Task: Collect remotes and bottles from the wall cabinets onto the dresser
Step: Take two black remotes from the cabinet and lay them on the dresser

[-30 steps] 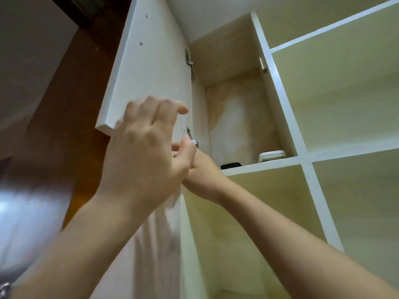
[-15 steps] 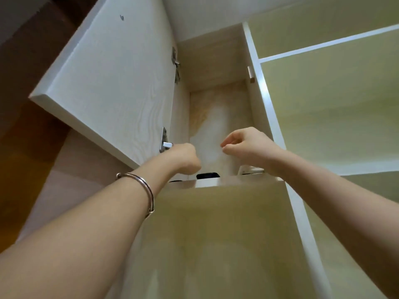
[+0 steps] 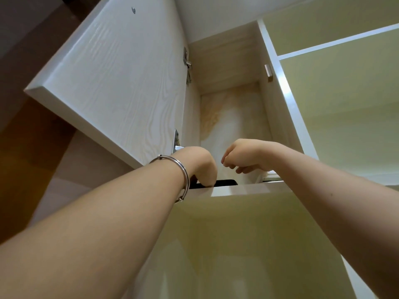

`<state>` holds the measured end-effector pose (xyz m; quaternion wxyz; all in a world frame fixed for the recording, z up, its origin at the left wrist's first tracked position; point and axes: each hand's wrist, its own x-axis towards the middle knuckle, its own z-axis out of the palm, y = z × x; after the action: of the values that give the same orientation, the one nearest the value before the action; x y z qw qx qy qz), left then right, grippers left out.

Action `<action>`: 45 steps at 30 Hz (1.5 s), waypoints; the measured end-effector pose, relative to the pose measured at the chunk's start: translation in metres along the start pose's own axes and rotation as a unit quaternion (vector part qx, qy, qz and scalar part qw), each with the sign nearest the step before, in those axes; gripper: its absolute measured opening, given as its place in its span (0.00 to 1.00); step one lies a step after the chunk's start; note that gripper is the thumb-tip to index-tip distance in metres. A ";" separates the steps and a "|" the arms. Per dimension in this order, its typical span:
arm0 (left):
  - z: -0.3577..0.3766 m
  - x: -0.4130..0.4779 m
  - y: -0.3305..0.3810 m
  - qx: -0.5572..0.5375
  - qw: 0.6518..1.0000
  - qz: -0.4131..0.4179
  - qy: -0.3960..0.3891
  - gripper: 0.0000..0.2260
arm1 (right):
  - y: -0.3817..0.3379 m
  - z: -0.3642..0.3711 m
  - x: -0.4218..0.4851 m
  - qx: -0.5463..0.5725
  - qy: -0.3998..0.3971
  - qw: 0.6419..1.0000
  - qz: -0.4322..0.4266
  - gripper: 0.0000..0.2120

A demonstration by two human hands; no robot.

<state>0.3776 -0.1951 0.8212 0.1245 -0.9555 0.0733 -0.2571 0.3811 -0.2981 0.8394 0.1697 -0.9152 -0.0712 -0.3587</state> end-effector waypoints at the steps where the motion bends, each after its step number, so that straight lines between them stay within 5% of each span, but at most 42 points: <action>1: -0.002 -0.001 0.001 0.003 1.000 -0.002 0.002 0.10 | 0.001 0.000 0.001 0.002 0.000 1.000 0.003 0.15; 6: -0.012 -0.007 -0.005 -0.029 0.999 -0.017 -0.039 0.07 | 0.002 0.000 0.006 0.000 -0.011 1.000 0.028 0.16; 13: -0.010 -0.011 0.000 0.081 0.996 -0.006 -0.024 0.13 | -0.014 0.017 0.017 -0.143 -0.110 0.982 0.059 0.22; 17: -0.015 -0.014 -0.013 0.048 0.998 -0.017 -0.027 0.10 | -0.022 0.022 0.017 -0.223 -0.165 0.959 0.051 0.13; 27: -0.024 -0.053 -0.026 0.131 0.984 -0.029 0.117 0.20 | -0.026 0.027 0.027 -0.246 -0.176 0.947 0.110 0.17; 32: -0.018 -0.059 -0.025 -0.032 0.977 -0.036 0.206 0.18 | -0.025 0.008 0.011 -0.111 -0.163 0.976 0.093 0.14; 38: -0.008 -0.067 -0.031 -0.204 0.943 -0.040 0.260 0.17 | -0.015 -0.038 -0.029 0.129 -0.031 0.989 0.063 0.09; 43: 0.018 -0.075 -0.013 -0.408 0.871 -0.014 0.272 0.15 | -0.003 -0.055 -0.097 0.247 0.018 0.968 0.036 0.06; 45: 0.031 -0.086 0.001 -0.531 0.808 0.030 0.254 0.11 | 0.003 -0.049 -0.130 0.270 0.060 0.960 0.037 0.05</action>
<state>0.3193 -0.1727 0.7544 -0.4181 -0.7703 0.2565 -0.4075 0.2557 -0.3199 0.7842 0.4278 -0.8140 -0.1211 -0.3738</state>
